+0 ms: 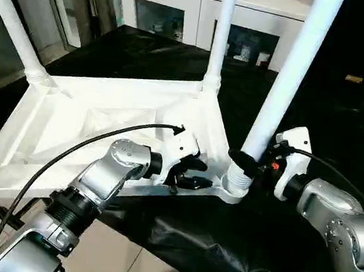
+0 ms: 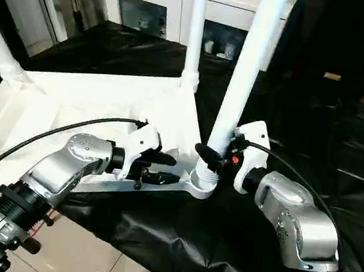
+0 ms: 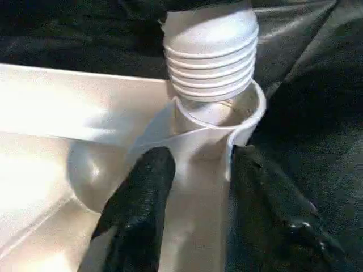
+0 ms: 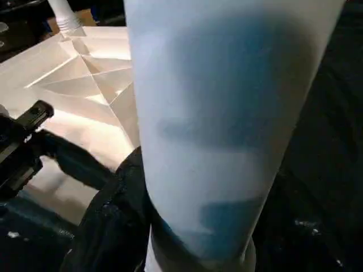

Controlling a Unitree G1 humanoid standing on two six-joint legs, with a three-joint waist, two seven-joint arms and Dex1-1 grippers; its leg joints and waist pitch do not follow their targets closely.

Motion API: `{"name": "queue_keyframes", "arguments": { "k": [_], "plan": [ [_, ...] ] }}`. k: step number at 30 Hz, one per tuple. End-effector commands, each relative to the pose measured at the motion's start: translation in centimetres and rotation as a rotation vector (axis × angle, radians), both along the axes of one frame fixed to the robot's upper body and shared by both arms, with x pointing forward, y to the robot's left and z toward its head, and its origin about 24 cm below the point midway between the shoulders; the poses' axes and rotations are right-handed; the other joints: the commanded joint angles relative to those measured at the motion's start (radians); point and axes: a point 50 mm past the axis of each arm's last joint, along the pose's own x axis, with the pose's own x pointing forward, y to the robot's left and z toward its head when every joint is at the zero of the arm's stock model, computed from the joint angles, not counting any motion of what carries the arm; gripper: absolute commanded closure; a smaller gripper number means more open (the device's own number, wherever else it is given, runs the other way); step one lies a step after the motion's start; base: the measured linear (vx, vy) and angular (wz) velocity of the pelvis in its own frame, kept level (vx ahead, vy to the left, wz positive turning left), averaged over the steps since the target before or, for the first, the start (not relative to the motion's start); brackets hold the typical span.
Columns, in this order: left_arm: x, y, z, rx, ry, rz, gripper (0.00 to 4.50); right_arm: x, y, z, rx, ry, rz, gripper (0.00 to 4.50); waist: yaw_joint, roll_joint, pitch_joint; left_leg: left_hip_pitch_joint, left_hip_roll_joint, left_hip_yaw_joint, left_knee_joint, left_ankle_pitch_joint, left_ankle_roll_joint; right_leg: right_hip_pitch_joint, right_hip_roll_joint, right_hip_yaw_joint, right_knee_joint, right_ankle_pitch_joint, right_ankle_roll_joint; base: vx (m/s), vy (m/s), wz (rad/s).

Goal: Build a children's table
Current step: Insert table leg to table base

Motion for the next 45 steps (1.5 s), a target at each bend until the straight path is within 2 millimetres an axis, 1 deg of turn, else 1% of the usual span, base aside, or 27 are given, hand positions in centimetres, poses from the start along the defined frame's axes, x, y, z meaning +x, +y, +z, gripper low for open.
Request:
{"name": "queue_keyframes", "arguments": {
  "k": [1, 4, 7, 9, 12, 13, 15, 16, 18, 22, 24, 26, 31, 32, 33, 35, 36, 38, 40, 41, 42, 45],
  "plan": [
    [-0.1, 0.1, -0.1, -0.001, 0.017, -0.001, 2.76, -0.1, 0.2, 0.5, -0.011, -0.025, 0.009, 2.59, 0.001, -0.019, -0.073, 0.01, 0.051, -0.02, -0.066, -0.115, 0.024, 0.054, -0.088, 0.054, -0.082, -0.187, -0.154, 0.0, 0.0, 0.0],
    [-0.2, 0.1, -0.3, 0.0, 0.025, -0.006, 2.89, -0.1, 0.2, 0.5, -0.013, -0.023, 0.01, 2.59, 0.0, -0.019, -0.072, 0.01, 0.051, -0.021, -0.068, -0.121, 0.024, 0.054, -0.087, 0.054, -0.084, -0.207, -0.148, 0.0, 0.0, 0.0],
    [-0.4, 0.2, -0.6, 0.01, 0.035, -0.01, 3.17, -0.1, 0.2, 0.5, -0.014, -0.021, 0.011, 2.59, 0.001, -0.019, -0.072, 0.011, 0.051, -0.021, -0.068, -0.124, 0.023, 0.053, -0.088, 0.054, -0.085, -0.217, -0.144, 0.0, 0.0, 0.0],
    [-0.4, 0.3, -0.8, 0.027, 0.03, -0.008, 3.19, -0.1, 0.2, 0.5, -0.016, -0.02, 0.012, 2.59, 0.001, -0.018, -0.073, 0.011, 0.051, -0.021, -0.068, -0.119, 0.023, 0.054, -0.088, 0.054, -0.084, -0.211, -0.143, 0.0, 0.0, 0.0],
    [-0.1, 0.5, -1.2, 0.056, 0.014, 0.01, 3.19, -0.1, 0.3, 0.4, -0.021, -0.019, 0.014, 2.59, 0.0, -0.018, -0.073, 0.01, 0.05, -0.021, -0.068, -0.117, 0.025, 0.054, -0.086, 0.054, -0.086, -0.204, -0.138, 0.0, 0.0, 0.0],
    [0.0, 0.5, -1.4, 0.067, 0.012, 0.012, 3.19, -0.1, 0.3, 0.4, -0.022, -0.019, 0.014, 2.59, 0.001, -0.016, -0.075, 0.01, 0.05, -0.021, -0.067, -0.112, 0.024, 0.055, -0.088, 0.054, -0.083, -0.194, -0.139, 0.0, 0.0, 0.0],
    [0.0, 0.7, -1.7, 0.094, 0.004, 0.008, 3.19, -0.1, 0.3, 0.4, -0.022, -0.019, 0.015, 2.59, 0.001, -0.017, -0.073, 0.011, 0.051, -0.022, -0.068, -0.119, 0.023, 0.054, -0.087, 0.054, -0.084, -0.2, -0.139, 0.0, 0.0, 0.0],
    [0.0, 0.9, -1.8, 0.109, 0.002, 0.005, 3.19, -0.1, 0.4, 0.4, -0.021, -0.018, 0.017, 2.59, 0.0, -0.016, -0.073, 0.011, 0.051, -0.022, -0.069, -0.127, 0.02, 0.053, -0.087, 0.054, -0.086, -0.209, -0.137, 0.0, 0.0, 0.0],
    [0.0, 0.9, -1.8, 0.099, 0.01, 0.003, 3.19, -0.1, 0.4, 0.4, -0.022, -0.018, 0.019, 2.59, 0.0, -0.018, -0.072, 0.011, 0.052, -0.022, -0.069, -0.133, 0.018, 0.054, -0.089, 0.055, -0.086, -0.215, -0.138, 0.0, 0.0, 0.0],
    [0.1, 0.9, -1.6, 0.069, 0.033, 0.01, 3.19, -0.1, 0.4, 0.4, -0.023, -0.018, 0.018, 2.59, 0.001, -0.018, -0.072, 0.012, 0.052, -0.021, -0.069, -0.13, 0.018, 0.053, -0.089, 0.054, -0.086, -0.225, -0.14, 0.0, 0.0, 0.0],
    [0.3, 0.9, -1.6, 0.066, 0.032, 0.021, 2.92, -0.1, 0.4, 0.4, -0.025, -0.018, 0.019, 2.59, 0.0, -0.02, -0.072, 0.011, 0.05, -0.021, -0.068, -0.129, 0.02, 0.053, -0.089, 0.054, -0.087, -0.224, -0.142, 0.0, 0.0, 0.0],
    [0.4, 0.9, -1.7, 0.079, 0.019, 0.023, 2.85, -0.1, 0.4, 0.4, -0.026, -0.018, 0.02, 2.59, 0.001, -0.02, -0.072, 0.011, 0.051, -0.021, -0.068, -0.124, 0.022, 0.053, -0.088, 0.054, -0.087, -0.22, -0.141, 0.0, 0.0, 0.0],
    [0.3, 1.2, -2.0, 0.116, 0.029, -0.006, 2.85, 0.0, 0.5, 0.4, -0.027, -0.018, 0.027, 2.59, 0.001, -0.02, -0.072, 0.011, 0.051, -0.022, -0.07, -0.131, 0.02, 0.053, -0.09, 0.054, -0.088, -0.235, -0.135, 0.0, 0.0, 0.0],
    [0.3, 1.2, -2.0, 0.121, 0.03, -0.007, 3.12, 0.0, 0.5, 0.4, -0.028, -0.019, 0.028, 2.59, 0.0, -0.02, -0.072, 0.011, 0.051, -0.022, -0.07, -0.13, 0.021, 0.052, -0.089, 0.054, -0.088, -0.233, -0.134, 0.0, 0.0, 0.0],
    [0.3, 1.3, -2.0, 0.128, 0.033, -0.009, 3.19, 0.0, 0.5, 0.5, -0.028, -0.019, 0.029, 2.59, 0.0, -0.021, -0.072, 0.012, 0.051, -0.022, -0.07, -0.128, 0.021, 0.053, -0.089, 0.054, -0.087, -0.23, -0.134, 0.0, 0.0, 0.0],
    [0.4, 1.5, -2.0, 0.165, 0.039, -0.024, 3.19, 0.1, 0.5, 0.5, -0.03, -0.02, 0.034, 2.59, 0.001, -0.019, -0.071, 0.012, 0.052, -0.022, -0.07, -0.128, 0.022, 0.052, -0.09, 0.055, -0.087, -0.231, -0.134, 0.0, 0.0, 0.0],
    [0.5, 1.7, -2.1, 0.196, 0.036, -0.035, 3.38, 0.2, 0.6, 0.6, -0.031, -0.02, 0.038, 2.59, 0.001, -0.019, -0.072, 0.011, 0.051, -0.022, -0.07, -0.127, 0.02, 0.053, -0.09, 0.055, -0.086, -0.228, -0.135, 0.0, 0.0, 0.0],
    [0.6, 1.9, -2.1, 0.221, 0.036, -0.042, 3.61, 0.2, 0.6, 0.6, -0.033, -0.021, 0.041, 2.59, 0.0, -0.02, -0.072, 0.01, 0.051, -0.022, -0.07, -0.12, 0.02, 0.054, -0.09, 0.055, -0.084, -0.216, -0.135, 0.0, 0.0, 0.0],
    [0.6, 1.9, -2.0, 0.221, 0.038, -0.045, 3.63, 0.3, 0.7, 0.6, -0.035, -0.022, 0.044, 2.59, 0.0, -0.02, -0.072, 0.011, 0.051, -0.022, -0.069, -0.119, 0.021, 0.053, -0.09, 0.055, -0.085, -0.217, -0.14, 0.0, 0.0, 0.0],
    [0.6, 1.9, -2.0, 0.221, 0.038, -0.045, 3.84, 0.3, 0.7, 0.6, -0.035, -0.022, 0.044, 2.59, 0.0, -0.019, -0.072, 0.011, 0.051, -0.021, -0.069, -0.121, 0.02, 0.053, -0.09, 0.055, -0.085, -0.219, -0.141, 0.0, 0.0, 0.0],
    [0.7, 1.9, -1.9, 0.217, 0.038, -0.046, 3.96, 0.4, 0.7, 0.6, -0.036, -0.022, 0.046, 2.59, 0.001, -0.019, -0.072, 0.011, 0.051, -0.021, -0.069, -0.123, 0.019, 0.053, -0.091, 0.055, -0.086, -0.221, -0.142, 0.0, 0.0, 0.0],
    [0.8, 1.8, -1.8, 0.21, 0.037, -0.048, 4.15, 0.5, 0.8, 0.6, -0.037, -0.024, 0.05, 2.59, 0.001, -0.019, -0.072, 0.012, 0.051, -0.022, -0.07, -0.133, 0.017, 0.054, -0.092, 0.054, -0.087, -0.235, -0.144, 0.0, 0.0, 0.0]
  ]
}}
